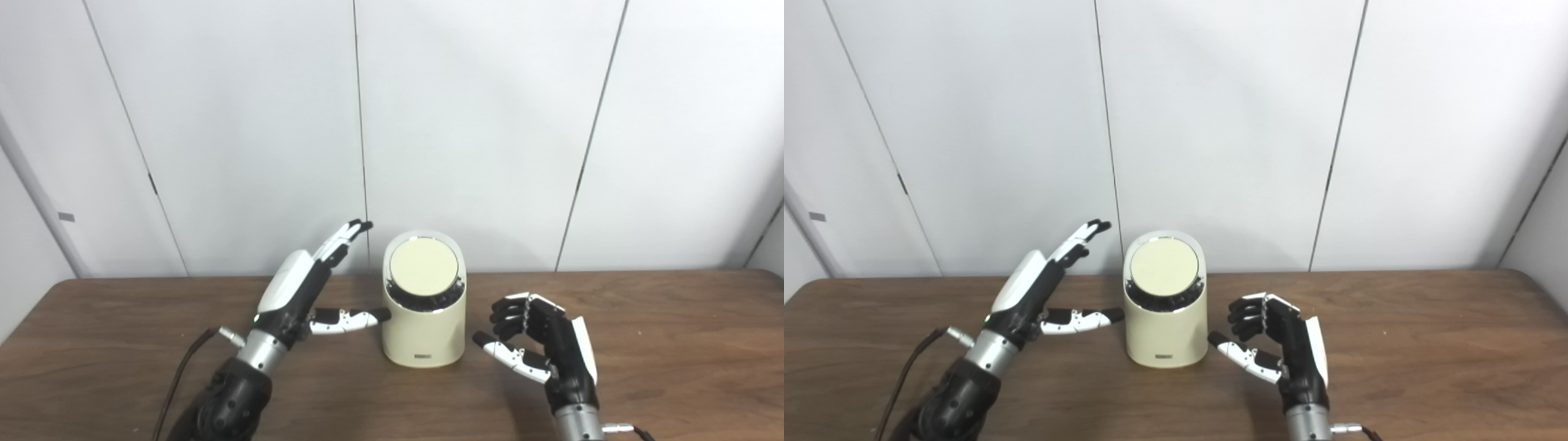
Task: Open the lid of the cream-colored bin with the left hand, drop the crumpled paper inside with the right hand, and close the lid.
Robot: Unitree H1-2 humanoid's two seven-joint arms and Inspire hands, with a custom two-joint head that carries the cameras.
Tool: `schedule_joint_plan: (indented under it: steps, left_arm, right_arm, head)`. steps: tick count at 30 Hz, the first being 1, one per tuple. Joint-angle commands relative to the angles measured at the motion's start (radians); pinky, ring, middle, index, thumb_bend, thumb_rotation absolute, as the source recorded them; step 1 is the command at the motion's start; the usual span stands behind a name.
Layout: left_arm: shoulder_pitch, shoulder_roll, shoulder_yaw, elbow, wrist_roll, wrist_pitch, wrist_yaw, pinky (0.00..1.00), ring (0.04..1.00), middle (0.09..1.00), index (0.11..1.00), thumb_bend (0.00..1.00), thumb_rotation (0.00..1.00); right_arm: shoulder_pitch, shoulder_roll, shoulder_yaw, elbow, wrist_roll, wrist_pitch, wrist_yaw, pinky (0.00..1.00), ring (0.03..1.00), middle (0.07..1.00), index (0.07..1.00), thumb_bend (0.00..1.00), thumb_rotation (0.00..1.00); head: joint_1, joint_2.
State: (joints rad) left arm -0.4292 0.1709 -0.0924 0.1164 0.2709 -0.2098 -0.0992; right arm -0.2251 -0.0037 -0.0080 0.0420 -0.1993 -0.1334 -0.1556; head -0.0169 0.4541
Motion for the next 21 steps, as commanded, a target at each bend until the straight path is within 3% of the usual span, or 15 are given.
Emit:
schedule_joint_plan:
  steps: [1,9,16,21]
  left_arm:
    - [-0.015,-0.015,0.031,-0.041,-0.097,-0.011,0.002,0.87,0.939,0.991,0.965,0.77,0.29]
    - [0.056,-0.070,0.078,-0.070,-0.253,0.032,0.002,0.79,0.891,0.951,0.938,0.75,0.44]
    - [0.094,-0.111,0.110,-0.044,-0.368,0.030,-0.010,0.67,0.851,0.909,0.897,0.79,0.42]
    - [0.119,-0.113,0.116,-0.085,-0.386,0.102,-0.005,0.64,0.806,0.864,0.867,0.82,0.42]
  right_arm:
    - [-0.033,-0.004,-0.001,-0.023,-0.002,-0.038,-0.004,0.38,0.440,0.486,0.497,0.52,0.00]
    - [-0.030,-0.021,-0.005,-0.013,0.011,-0.051,0.000,0.38,0.436,0.486,0.501,0.52,0.00]
    - [-0.025,-0.033,-0.012,-0.005,0.029,-0.077,0.004,0.38,0.434,0.482,0.504,0.52,0.00]
    - [-0.020,-0.040,-0.017,-0.009,0.046,-0.088,0.007,0.37,0.423,0.486,0.517,0.52,0.00]
  head:
    - [0.001,0.001]
    - [0.012,-0.001]
    - [0.017,-0.002]
    - [0.023,0.006]
